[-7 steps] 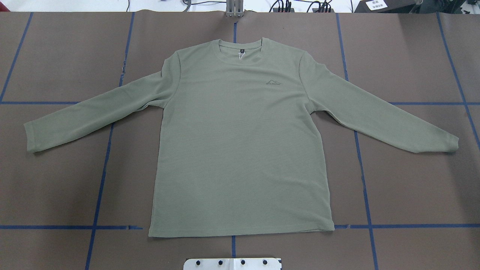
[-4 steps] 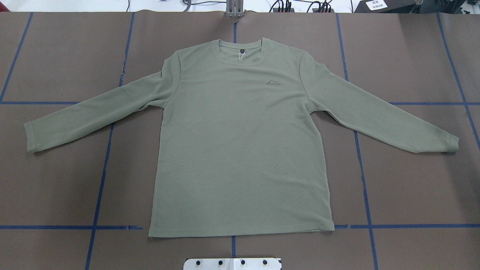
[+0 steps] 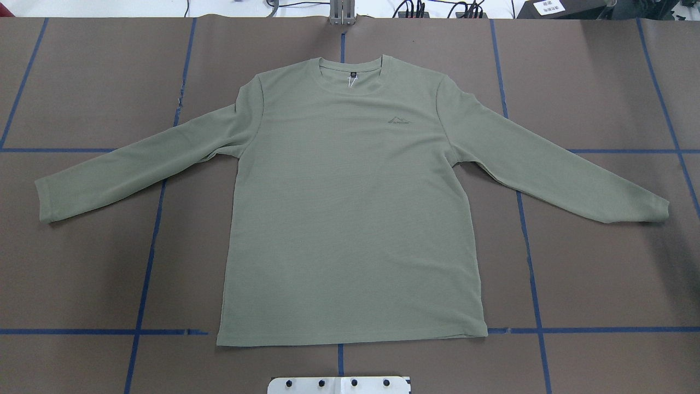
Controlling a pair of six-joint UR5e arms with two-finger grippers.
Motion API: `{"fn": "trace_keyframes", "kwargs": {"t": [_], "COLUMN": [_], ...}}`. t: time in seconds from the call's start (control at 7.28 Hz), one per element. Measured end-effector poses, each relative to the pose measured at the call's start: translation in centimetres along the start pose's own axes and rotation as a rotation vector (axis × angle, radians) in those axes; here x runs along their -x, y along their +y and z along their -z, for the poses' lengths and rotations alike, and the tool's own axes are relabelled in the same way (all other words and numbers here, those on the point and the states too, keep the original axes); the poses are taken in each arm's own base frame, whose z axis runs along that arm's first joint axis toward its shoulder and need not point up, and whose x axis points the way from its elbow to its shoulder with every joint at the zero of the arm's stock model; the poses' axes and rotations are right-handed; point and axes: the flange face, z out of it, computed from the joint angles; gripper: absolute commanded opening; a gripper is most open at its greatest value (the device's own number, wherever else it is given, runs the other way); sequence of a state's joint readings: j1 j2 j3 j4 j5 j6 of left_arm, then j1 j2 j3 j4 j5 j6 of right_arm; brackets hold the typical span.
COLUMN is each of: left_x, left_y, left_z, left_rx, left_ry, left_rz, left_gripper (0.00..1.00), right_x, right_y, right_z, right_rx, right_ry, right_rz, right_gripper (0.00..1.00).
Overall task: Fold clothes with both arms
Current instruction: 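Lower the right gripper toward the cuff of the sleeve nearest it, then grasp the sleeve cuff with the right gripper and lift it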
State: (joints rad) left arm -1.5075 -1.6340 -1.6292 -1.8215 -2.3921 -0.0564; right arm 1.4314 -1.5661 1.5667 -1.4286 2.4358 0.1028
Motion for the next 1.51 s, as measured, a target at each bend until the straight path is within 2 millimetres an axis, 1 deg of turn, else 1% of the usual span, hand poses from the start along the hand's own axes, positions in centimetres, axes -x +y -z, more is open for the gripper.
{"fn": "trace_keyframes", "kwargs": {"t": [0.14, 0.27, 0.69, 0.82, 0.96, 1.1, 1.24, 1.37, 1.51], "left_x": [0.5, 1.0, 1.2, 1.2, 1.1, 1.1, 1.1, 1.1, 1.1], "left_y": [0.1, 0.3, 0.7, 0.7, 0.7, 0.7, 0.7, 0.7, 0.7], "left_z": [-0.6, -1.2, -1.5, -1.5, -1.5, -1.5, -1.5, -1.4, -1.4], "left_rx": [-0.007, -0.01, -0.023, -0.026, -0.028, -0.029, -0.03, -0.03, -0.03], "left_ry": [0.0, -0.001, 0.001, 0.003, 0.003, 0.004, 0.004, 0.005, 0.005], "left_rz": [-0.01, -0.017, -0.036, -0.039, -0.039, -0.039, -0.039, -0.039, -0.039], "left_gripper": [1.0, 1.0, 1.0, 1.0, 1.0, 1.0, 1.0, 1.0, 1.0], "right_x": [0.7, 1.0, 3.7, 4.2, 4.3, 3.9, 3.6, 3.6, 3.6], "right_y": [0.4, 1.3, 2.0, 2.4, 3.3, 4.6, 5.4, 5.6, 5.7], "right_z": [-1.5, -2.8, -7.7, -8.9, -10.1, -10.9, -11.6, -12.2, -12.5], "right_rx": [-0.018, -0.045, -0.066, -0.072, -0.077, -0.081, -0.081, -0.082, -0.083], "right_ry": [-0.017, -0.024, 0.035, 0.034, 0.024, 0.015, 0.016, 0.025, 0.032], "right_rz": [0.065, 0.087, 0.026, 0.009, -0.002, -0.008, -0.021, -0.027, -0.029], "right_gripper": [1.0, 1.0, 1.0, 1.0, 1.0, 1.0, 1.0, 0.99, 0.97]}}
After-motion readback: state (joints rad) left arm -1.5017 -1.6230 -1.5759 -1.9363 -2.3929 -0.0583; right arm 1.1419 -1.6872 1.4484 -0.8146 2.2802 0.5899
